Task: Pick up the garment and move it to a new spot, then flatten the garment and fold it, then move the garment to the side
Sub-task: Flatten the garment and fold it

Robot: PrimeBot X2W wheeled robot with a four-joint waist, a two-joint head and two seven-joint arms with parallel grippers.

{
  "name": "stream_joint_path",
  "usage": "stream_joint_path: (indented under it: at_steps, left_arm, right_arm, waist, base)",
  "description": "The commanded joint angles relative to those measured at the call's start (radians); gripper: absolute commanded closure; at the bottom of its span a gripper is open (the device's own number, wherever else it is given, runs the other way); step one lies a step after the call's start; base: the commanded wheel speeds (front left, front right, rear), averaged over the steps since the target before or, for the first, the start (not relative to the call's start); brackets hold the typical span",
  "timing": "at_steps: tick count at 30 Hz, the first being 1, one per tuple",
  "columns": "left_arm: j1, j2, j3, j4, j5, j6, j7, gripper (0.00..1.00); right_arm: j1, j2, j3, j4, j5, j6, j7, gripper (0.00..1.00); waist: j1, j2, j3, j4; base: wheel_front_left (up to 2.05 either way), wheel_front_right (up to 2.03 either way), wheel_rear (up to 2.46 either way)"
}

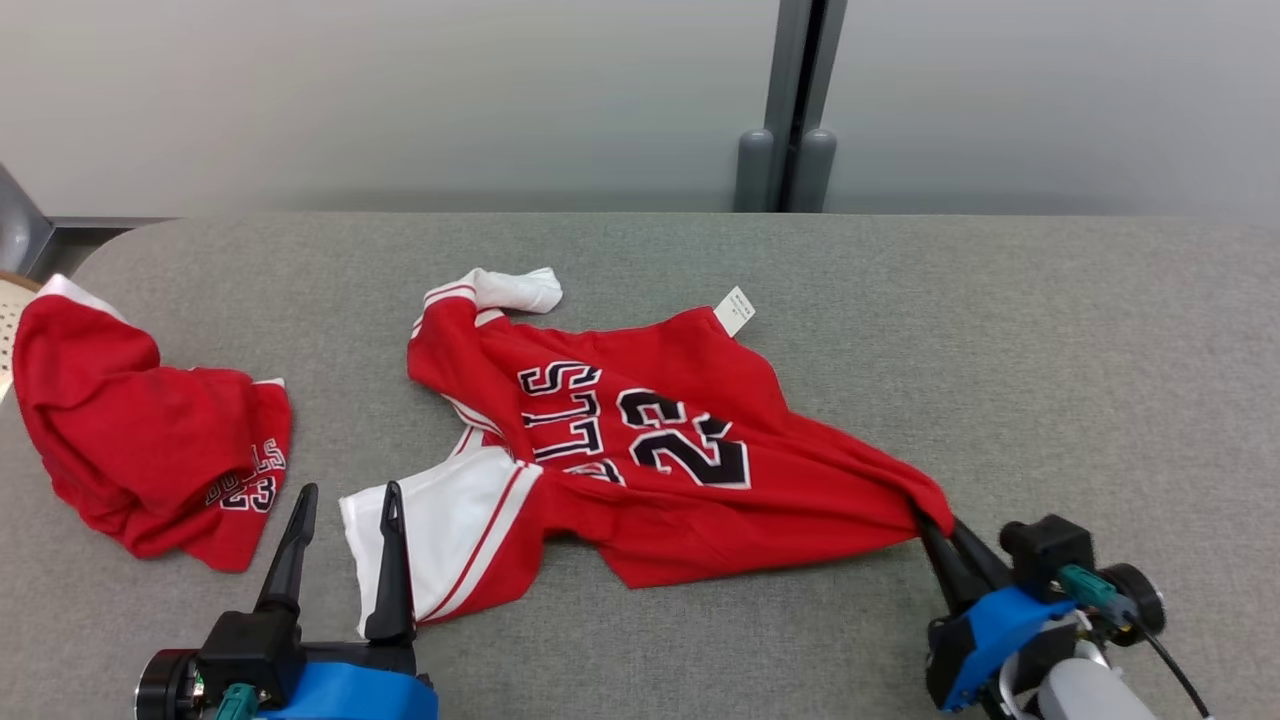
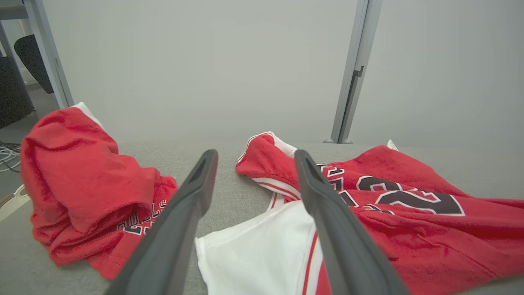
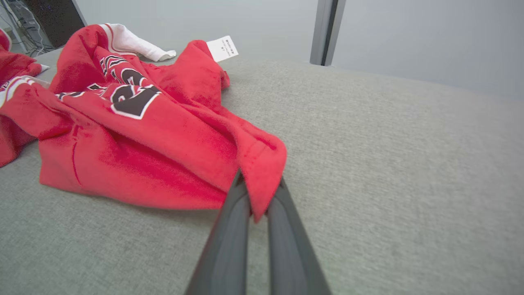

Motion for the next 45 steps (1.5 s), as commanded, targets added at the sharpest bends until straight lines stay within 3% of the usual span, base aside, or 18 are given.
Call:
stream_joint_path:
  at_steps: [1,10,18,19,21,27,33,45]
  left_arm:
    - [0.000,0.000,-0.002,0.001,-0.001,0.000,-0.003,0.00]
    - [-0.006,0.000,-0.011,0.005,-0.006,0.001,-0.003,0.00]
    - [-0.016,0.000,-0.006,-0.002,-0.005,-0.003,-0.003,0.00]
    - [-0.019,0.000,-0.004,-0.003,-0.005,-0.004,-0.003,0.00]
    - [-0.022,0.000,0.001,-0.004,-0.004,-0.004,-0.003,0.00]
    - [-0.029,0.000,0.006,-0.004,0.003,-0.005,-0.003,0.00]
    - [-0.038,0.000,0.015,-0.004,0.010,-0.009,-0.003,0.00]
    - [-0.082,0.000,0.002,0.001,0.015,-0.022,-0.003,0.00]
  right_arm:
    - [0.041,-0.019,-0.038,-0.048,-0.017,0.000,0.000,1.00]
    - [0.324,-0.046,-0.233,-0.343,-0.091,0.000,0.000,1.00]
    - [0.542,0.015,-0.349,-0.508,-0.113,0.000,0.041,1.00]
    - [0.550,0.022,-0.356,-0.522,-0.115,0.000,0.043,0.70]
    - [0.554,0.036,-0.365,-0.549,-0.120,0.000,0.040,0.00]
    - [0.497,0.047,-0.381,-0.622,-0.129,0.000,0.023,0.00]
    - [0.358,0.013,-0.352,-0.637,-0.127,0.000,0.019,0.00]
    - [-0.057,-0.079,-0.190,-0.422,-0.105,0.000,0.118,0.00]
  waist:
    - [0.0000,0.0000,-0.008,-0.021]
    - [0.0000,0.0000,-0.010,-0.067]
    - [0.0000,0.0000,0.013,-0.079]
    - [0.0000,0.0000,0.017,-0.080]
    - [0.0000,0.0000,0.022,-0.084]
    - [0.0000,0.0000,0.030,-0.080]
    - [0.0000,0.0000,0.040,-0.072]
    - [0.0000,0.0000,0.087,-0.017]
  base:
    - [0.00,0.00,0.00]
    - [0.00,0.00,0.00]
    - [0.00,0.00,0.00]
    - [0.00,0.00,0.00]
    - [0.00,0.00,0.00]
    - [0.00,0.00,0.00]
    - [0.00,0.00,0.00]
    - [0.00,0.00,0.00]
